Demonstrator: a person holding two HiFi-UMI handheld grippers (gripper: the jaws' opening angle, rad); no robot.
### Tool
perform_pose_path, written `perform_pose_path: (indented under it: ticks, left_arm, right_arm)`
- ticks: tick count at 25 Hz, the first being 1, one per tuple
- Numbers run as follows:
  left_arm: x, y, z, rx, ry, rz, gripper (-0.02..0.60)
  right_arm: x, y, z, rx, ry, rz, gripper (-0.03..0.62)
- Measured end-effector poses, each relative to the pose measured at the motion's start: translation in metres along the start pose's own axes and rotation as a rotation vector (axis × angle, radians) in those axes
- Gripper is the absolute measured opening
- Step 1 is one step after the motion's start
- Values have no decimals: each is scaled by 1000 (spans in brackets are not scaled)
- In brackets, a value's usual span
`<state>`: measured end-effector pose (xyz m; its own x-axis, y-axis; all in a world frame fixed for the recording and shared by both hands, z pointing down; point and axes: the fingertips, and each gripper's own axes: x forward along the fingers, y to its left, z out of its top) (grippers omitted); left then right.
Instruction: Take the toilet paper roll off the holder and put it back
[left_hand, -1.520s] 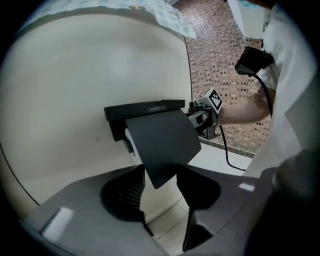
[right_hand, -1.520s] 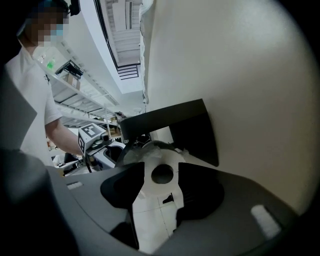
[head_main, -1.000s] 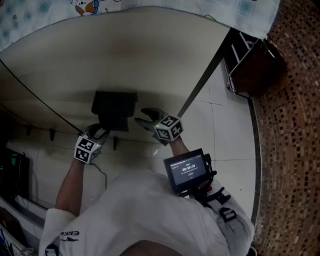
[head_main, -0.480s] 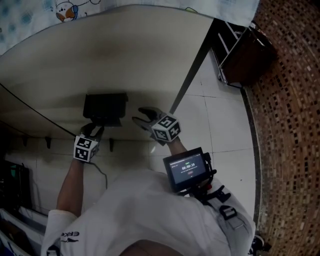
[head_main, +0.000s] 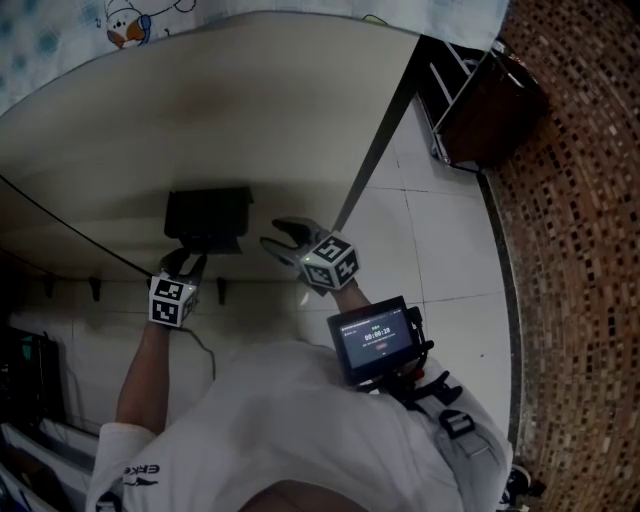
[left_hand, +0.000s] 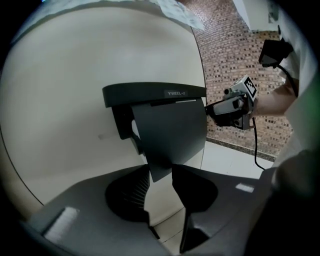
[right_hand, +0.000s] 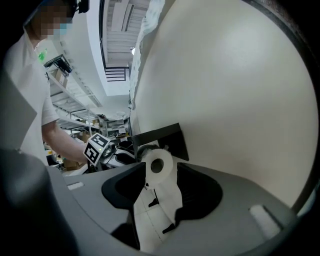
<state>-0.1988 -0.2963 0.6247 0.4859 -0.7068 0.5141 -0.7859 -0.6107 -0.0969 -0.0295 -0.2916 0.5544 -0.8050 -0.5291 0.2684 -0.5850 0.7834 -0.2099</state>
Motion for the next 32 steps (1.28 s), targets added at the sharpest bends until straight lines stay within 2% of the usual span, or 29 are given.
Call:
perform_pose_path:
  ticks: [7,11,16,23,28,32]
  left_arm:
    - [-14,4,8,-49,-63,71,169]
    - [-28,12,26,-63,-102,126,172]
    - [-67,6,22,-141,-196,205,170]
    - [-109,6,27,-272,-325,246,67]
    - [-144,-27,8,-287,-361,267,15]
    - [-169,-61,16,-281,-374,309,3]
  right_arm:
    - [-5,7,17,-1,-11,-27,210]
    - [-6,8,32,9,-13,-52,206]
    - [-21,24,26,51,-19,-106,157]
    - [-24,50,34,32,-1,-180,111]
    - [-35,82,11,25,0,-183,79]
    - [-60,98,6,13,-21,-145,45]
